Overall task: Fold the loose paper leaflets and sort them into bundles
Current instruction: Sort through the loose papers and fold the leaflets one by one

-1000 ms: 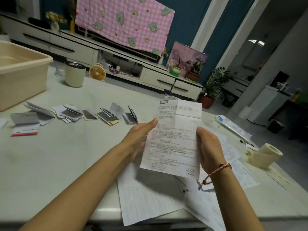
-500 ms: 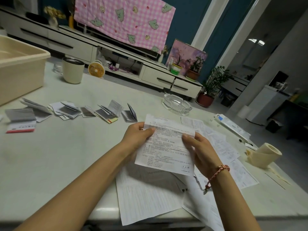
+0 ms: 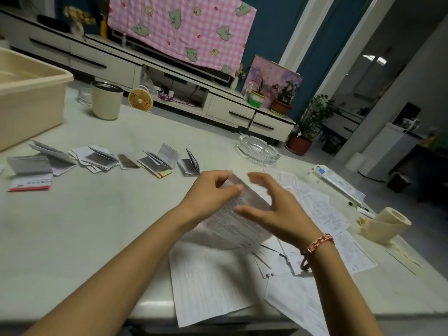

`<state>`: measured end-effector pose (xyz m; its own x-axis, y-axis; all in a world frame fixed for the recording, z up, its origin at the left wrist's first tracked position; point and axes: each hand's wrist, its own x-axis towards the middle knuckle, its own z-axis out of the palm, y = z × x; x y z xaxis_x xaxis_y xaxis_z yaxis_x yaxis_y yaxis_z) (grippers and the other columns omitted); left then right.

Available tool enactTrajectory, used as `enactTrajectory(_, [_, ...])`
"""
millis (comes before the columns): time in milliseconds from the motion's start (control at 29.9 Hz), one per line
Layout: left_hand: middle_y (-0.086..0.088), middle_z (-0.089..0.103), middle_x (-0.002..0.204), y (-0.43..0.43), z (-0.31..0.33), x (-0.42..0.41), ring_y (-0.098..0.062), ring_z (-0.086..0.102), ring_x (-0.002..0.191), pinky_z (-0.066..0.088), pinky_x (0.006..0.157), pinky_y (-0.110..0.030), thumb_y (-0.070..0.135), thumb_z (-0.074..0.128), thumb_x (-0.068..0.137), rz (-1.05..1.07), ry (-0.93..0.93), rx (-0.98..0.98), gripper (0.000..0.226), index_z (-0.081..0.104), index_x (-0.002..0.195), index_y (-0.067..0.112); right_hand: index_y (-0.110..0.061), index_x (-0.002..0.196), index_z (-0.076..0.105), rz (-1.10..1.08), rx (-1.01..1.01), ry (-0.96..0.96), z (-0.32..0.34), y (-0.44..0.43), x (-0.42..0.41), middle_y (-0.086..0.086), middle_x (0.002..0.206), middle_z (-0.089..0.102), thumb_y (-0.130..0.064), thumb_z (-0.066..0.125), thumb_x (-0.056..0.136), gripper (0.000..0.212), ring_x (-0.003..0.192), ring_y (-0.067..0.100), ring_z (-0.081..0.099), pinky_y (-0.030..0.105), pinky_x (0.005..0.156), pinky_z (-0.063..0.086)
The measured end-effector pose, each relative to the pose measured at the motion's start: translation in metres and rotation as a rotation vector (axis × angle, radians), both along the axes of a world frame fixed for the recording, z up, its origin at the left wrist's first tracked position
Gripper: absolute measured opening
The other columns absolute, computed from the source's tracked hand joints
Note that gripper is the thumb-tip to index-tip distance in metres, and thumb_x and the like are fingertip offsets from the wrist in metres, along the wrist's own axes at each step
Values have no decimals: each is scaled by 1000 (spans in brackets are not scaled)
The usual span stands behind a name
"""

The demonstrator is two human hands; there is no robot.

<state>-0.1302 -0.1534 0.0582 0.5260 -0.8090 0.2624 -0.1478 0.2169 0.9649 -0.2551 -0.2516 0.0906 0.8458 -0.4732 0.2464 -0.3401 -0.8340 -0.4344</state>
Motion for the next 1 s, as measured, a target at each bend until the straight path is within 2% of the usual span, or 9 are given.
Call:
enactTrajectory(167, [0, 66, 82, -1, 0, 1, 0, 57, 74, 43, 69, -12, 17, 67, 85, 113, -80, -48, 2, 66, 86, 15, -6, 95, 62, -16, -82, 103, -3, -6, 6, 4, 88, 63, -21, 65, 84, 18, 78, 15, 54, 17, 64, 39])
enactTrajectory(268, [6, 52, 114, -4, -3, 6, -7, 50, 107, 38, 83, -16, 25, 67, 85, 311, -26, 13, 40, 51, 121, 20, -8, 91, 67, -62, 366, -94, -7, -10, 4, 10, 95, 70, -8, 63, 85, 7, 84, 21, 65, 27, 77, 52])
enactTrajectory(335, [4, 42, 122, -2, -3, 7, -11, 44, 115, 36, 89, -22, 30, 66, 84, 295, 124, 89, 60, 38, 136, 17, -8, 94, 67, -82, 730, -253, -9, -13, 1, 11, 99, 71, -2, 61, 84, 12, 89, 23, 68, 32, 80, 56])
enactTrajectory(402, [1, 51, 120, -1, -2, 7, -16, 52, 110, 43, 91, -29, 33, 66, 84, 135, 359, 159, 63, 39, 136, 11, -4, 99, 65, -101, 949, -353, -10, -17, -1, 10, 102, 71, -2, 58, 86, 15, 90, 22, 69, 32, 78, 58])
enactTrajectory(469, [-8, 66, 110, -1, -3, 5, -23, 64, 98, 53, 88, -35, 28, 63, 87, -55, 556, 193, 43, 55, 123, 4, -2, 105, 62, -116, 1059, -402, -9, -17, -2, 10, 104, 71, -5, 56, 87, 19, 93, 24, 69, 34, 79, 58])
enactTrajectory(636, [-5, 70, 90, -5, -4, 3, -13, 67, 75, 57, 57, -20, 9, 57, 91, -24, 480, 154, 9, 63, 98, 7, -5, 116, 57, -196, 1055, -450, -14, -16, 0, 10, 110, 69, -12, 57, 89, 28, 101, 26, 66, 45, 87, 54])
enactTrajectory(736, [-5, 70, 90, -4, -5, 6, -12, 67, 73, 56, 56, -20, 9, 57, 91, 12, 479, 139, 7, 63, 95, 7, -6, 122, 53, -274, 1033, -477, -15, -18, 0, 11, 113, 67, -14, 57, 90, 32, 103, 27, 65, 45, 90, 52])
enactTrajectory(870, [-6, 70, 90, -4, -6, 6, -14, 66, 74, 56, 60, -23, 8, 57, 91, 21, 482, 125, 5, 62, 92, 9, -19, 123, 48, -352, 769, -482, -12, -16, 1, 5, 113, 61, -15, 62, 88, 38, 102, 18, 60, 31, 81, 51])
enactTrajectory(1004, [-4, 70, 90, -3, -3, 5, -13, 66, 75, 56, 64, -26, 10, 57, 92, 34, 474, 130, 5, 61, 94, 12, -23, 126, 42, -289, 829, -396, -11, -11, 3, 4, 114, 63, -12, 66, 84, 49, 105, 20, 61, 41, 93, 47])
